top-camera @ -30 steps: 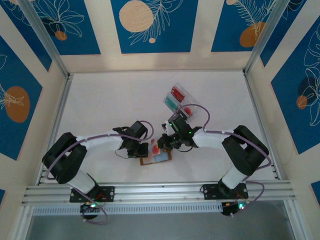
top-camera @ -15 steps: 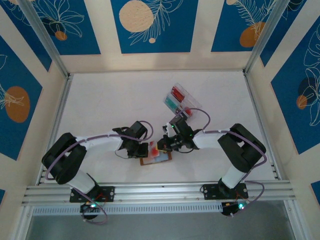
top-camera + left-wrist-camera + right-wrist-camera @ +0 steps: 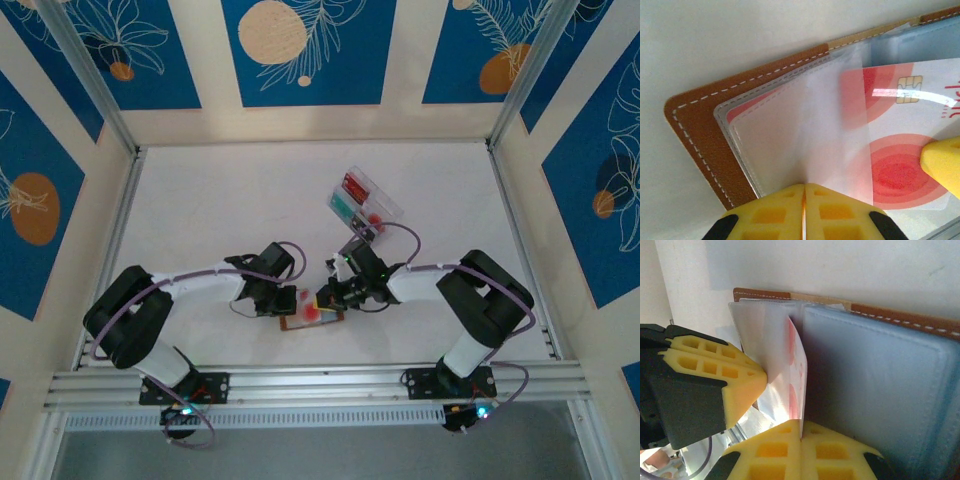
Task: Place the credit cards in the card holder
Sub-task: Insert the credit card into the card slot.
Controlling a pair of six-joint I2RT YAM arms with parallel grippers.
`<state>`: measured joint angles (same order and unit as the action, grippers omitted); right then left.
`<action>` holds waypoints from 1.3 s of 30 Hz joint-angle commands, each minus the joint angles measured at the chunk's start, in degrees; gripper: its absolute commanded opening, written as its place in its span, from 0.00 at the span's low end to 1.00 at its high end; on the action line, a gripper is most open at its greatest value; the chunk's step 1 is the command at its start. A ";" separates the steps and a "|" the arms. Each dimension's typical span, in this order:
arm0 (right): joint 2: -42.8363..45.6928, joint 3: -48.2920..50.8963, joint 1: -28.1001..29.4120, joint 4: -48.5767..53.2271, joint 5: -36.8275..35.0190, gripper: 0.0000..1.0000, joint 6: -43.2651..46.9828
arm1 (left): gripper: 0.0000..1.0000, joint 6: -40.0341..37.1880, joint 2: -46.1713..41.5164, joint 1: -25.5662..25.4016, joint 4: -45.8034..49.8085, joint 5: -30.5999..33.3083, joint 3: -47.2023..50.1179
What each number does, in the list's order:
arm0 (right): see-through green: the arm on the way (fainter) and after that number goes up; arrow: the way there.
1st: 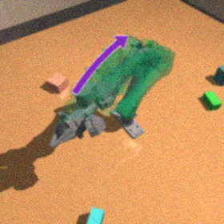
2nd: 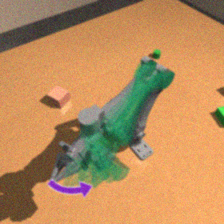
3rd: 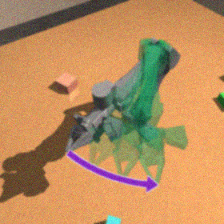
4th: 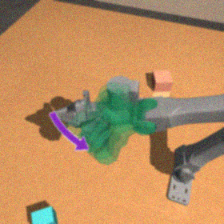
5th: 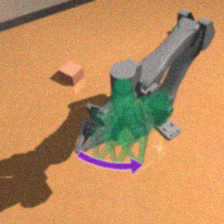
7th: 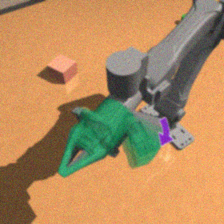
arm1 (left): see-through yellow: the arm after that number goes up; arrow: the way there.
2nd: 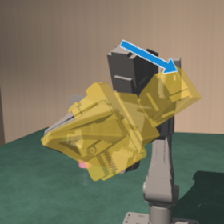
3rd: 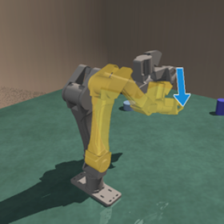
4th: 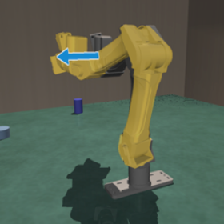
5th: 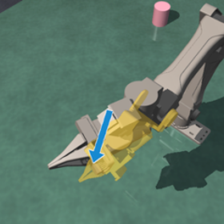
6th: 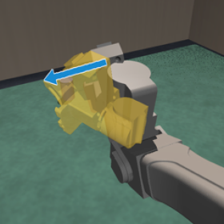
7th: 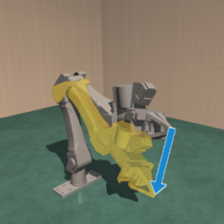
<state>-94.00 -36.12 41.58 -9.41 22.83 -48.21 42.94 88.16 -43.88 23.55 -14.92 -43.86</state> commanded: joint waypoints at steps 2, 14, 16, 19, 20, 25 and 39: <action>-3.46 -1.83 0.96 4.97 1.40 0.00 1.45 | 0.08 -0.04 0.87 0.37 2.14 1.03 2.27; -11.36 -8.71 4.51 4.81 2.08 0.00 1.22 | 0.09 0.02 -0.81 0.35 1.93 -0.08 1.59; -12.06 -8.93 5.12 4.57 1.59 0.05 0.62 | 0.09 0.21 -1.39 0.36 2.00 -0.59 1.02; -11.46 -8.69 4.82 5.74 0.23 0.12 0.49 | 0.09 0.93 -2.57 1.07 1.24 -2.83 0.56; -10.93 -8.56 4.59 6.45 -0.34 0.15 0.49 | 0.09 1.74 -3.37 1.74 0.17 -4.59 0.84; -7.24 -8.86 4.21 10.79 -2.15 0.31 1.44 | 0.12 4.51 -9.90 5.56 -2.02 -9.30 2.23; -4.83 -16.96 5.69 26.69 -8.57 0.40 5.33 | 0.11 0.51 -8.72 9.61 -0.57 -8.37 5.07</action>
<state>-99.53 -51.35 46.59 10.11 17.10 -44.64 45.08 77.87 -34.70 23.11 -22.92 -39.55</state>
